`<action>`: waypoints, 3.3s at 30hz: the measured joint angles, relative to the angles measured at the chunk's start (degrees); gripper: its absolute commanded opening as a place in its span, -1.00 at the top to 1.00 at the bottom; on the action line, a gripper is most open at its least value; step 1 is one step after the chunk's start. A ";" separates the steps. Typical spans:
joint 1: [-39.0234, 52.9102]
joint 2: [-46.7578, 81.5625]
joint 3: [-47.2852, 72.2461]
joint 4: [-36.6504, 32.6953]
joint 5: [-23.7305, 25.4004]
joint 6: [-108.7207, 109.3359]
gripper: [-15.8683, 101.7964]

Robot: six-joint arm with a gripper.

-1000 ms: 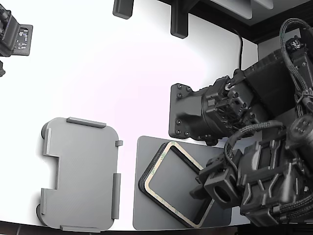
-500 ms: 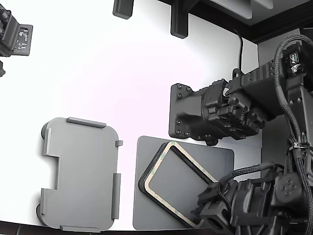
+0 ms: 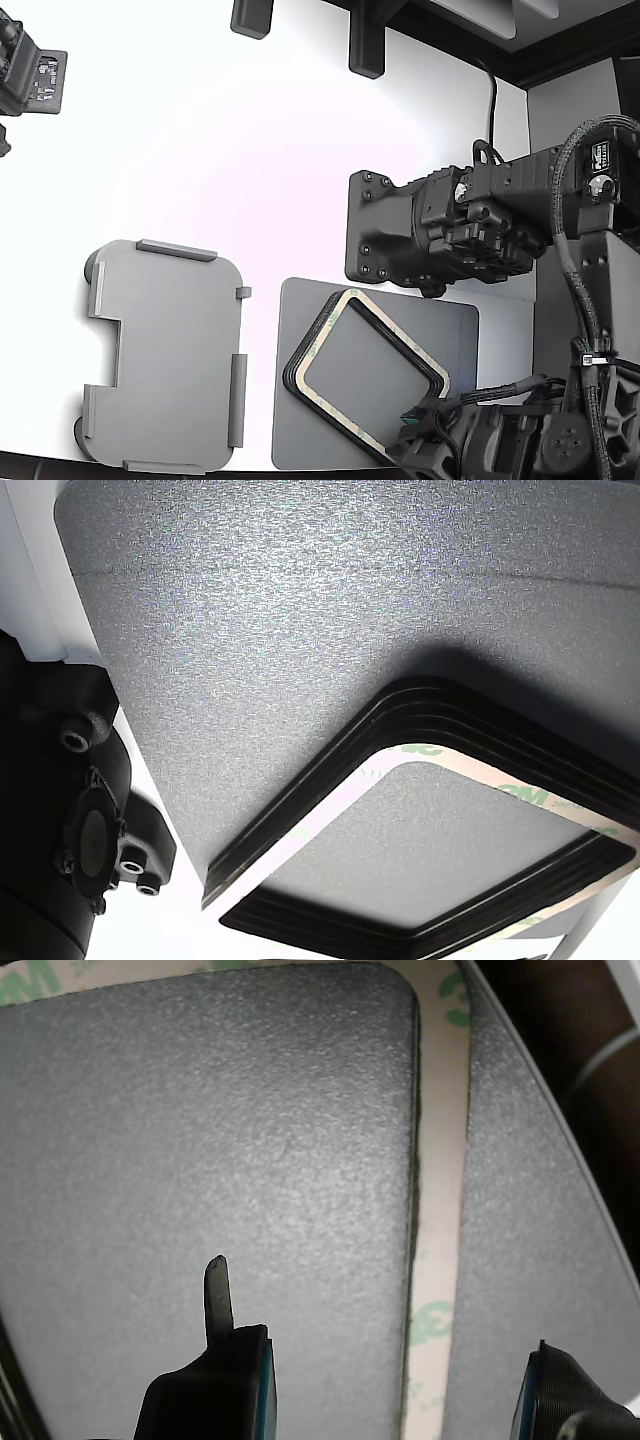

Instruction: Grab top frame and put it into gray box.

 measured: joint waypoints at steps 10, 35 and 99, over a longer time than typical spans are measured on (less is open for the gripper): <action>1.85 -2.64 -0.35 -3.96 0.18 0.26 -0.84; 2.11 -3.69 3.25 -8.17 0.62 1.76 -0.46; 2.11 -1.58 7.91 -15.91 3.08 2.46 0.91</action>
